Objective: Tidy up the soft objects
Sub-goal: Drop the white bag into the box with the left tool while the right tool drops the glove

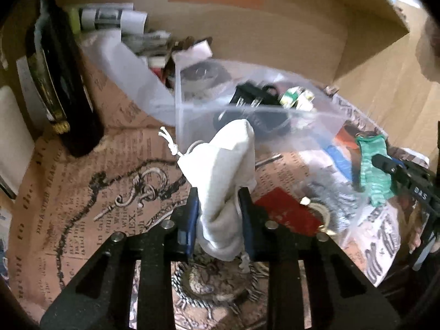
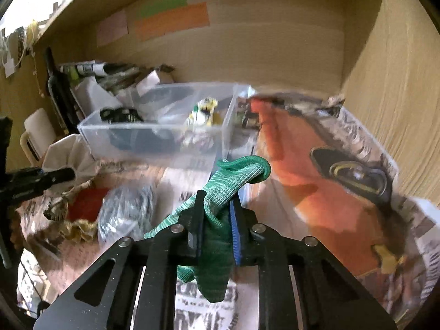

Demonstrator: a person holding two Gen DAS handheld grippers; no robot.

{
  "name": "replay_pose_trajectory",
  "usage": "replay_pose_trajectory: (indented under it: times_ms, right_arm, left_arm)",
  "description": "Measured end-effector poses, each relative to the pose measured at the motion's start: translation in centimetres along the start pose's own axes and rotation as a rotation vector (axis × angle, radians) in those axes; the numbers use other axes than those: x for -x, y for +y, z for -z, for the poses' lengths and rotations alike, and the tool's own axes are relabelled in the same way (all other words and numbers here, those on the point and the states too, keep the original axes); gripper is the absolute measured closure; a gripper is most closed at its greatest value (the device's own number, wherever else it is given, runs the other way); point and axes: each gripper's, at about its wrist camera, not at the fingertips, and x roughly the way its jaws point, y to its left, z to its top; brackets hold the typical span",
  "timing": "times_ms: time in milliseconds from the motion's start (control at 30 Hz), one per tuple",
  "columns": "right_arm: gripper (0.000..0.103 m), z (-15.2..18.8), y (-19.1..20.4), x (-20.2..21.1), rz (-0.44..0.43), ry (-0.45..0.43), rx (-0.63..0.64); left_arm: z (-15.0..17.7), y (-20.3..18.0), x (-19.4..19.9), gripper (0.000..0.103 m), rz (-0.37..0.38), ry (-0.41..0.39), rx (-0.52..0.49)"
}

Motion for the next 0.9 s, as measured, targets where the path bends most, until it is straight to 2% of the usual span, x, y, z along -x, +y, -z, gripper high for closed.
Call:
replay_pose_trajectory:
  times_ms: [300,467,600,900]
  right_arm:
    - [0.089,-4.3,1.3,2.2,-0.029,-0.161,0.029]
    - [0.089,-6.3,2.7,2.1,-0.044,-0.217,0.07]
    - [0.089,-7.6,3.3,1.3,-0.058,-0.229,0.088]
    - [0.089,-9.9,4.4,-1.3,-0.066,-0.216,0.112]
  left_arm:
    - [-2.6,-1.2,3.5,0.075,0.02,-0.13,-0.019]
    - [-4.3,-1.0,4.2,0.075,0.018,-0.178,-0.003]
    - [-5.5,-0.1,3.7,0.075,0.004,-0.186,0.017]
    - [-8.5,2.2,0.7,0.075,-0.035,-0.145,0.037]
